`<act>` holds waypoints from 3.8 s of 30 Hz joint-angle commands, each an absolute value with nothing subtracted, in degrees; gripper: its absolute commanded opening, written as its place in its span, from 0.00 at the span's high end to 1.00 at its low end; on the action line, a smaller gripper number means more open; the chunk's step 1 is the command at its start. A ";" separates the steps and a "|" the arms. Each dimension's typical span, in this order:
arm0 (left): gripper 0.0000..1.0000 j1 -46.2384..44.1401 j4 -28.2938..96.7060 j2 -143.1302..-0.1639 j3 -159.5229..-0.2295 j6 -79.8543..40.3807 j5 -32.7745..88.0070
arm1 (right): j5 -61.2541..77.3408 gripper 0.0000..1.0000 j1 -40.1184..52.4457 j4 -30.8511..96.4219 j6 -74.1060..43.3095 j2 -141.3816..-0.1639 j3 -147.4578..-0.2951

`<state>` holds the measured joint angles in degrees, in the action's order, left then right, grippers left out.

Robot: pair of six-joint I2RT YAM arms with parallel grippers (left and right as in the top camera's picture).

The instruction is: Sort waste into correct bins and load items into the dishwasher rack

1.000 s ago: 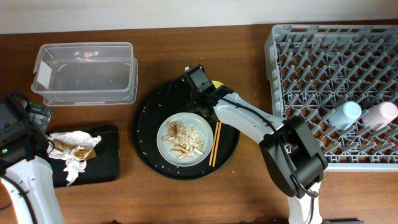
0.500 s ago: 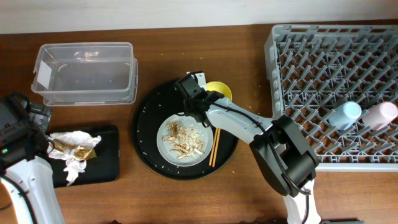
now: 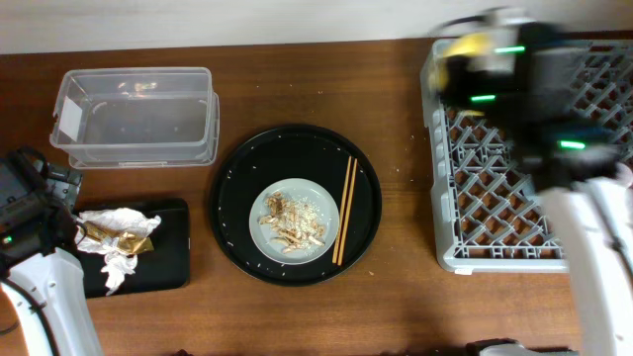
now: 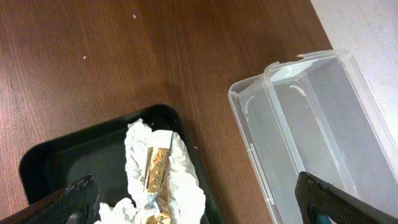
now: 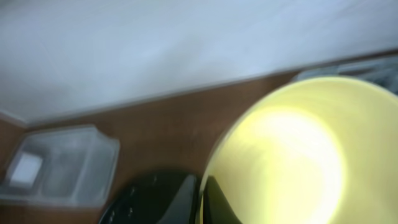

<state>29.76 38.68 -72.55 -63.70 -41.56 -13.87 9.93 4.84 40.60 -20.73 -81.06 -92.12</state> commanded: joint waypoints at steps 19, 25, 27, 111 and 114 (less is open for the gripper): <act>0.01 29.93 38.59 -72.31 -63.90 -40.86 -14.13 | 72.20 0.96 -42.96 -9.98 -28.05 -124.86 -93.06; 0.01 29.93 38.61 -72.31 -63.90 -40.86 -14.13 | 68.20 0.96 -43.20 -9.87 -30.59 -126.82 -93.06; 0.01 29.95 38.61 -72.31 -63.90 -40.86 -14.13 | 67.99 0.96 -44.36 -9.87 -30.59 -126.80 -93.08; 0.01 29.89 38.61 -72.31 -63.90 -40.84 -14.13 | -5.10 0.82 -25.78 60.05 0.56 -134.54 -131.39; 0.01 29.89 38.61 -72.31 -63.90 -40.84 -14.13 | 1.04 0.96 -25.78 60.25 0.36 -131.52 -131.61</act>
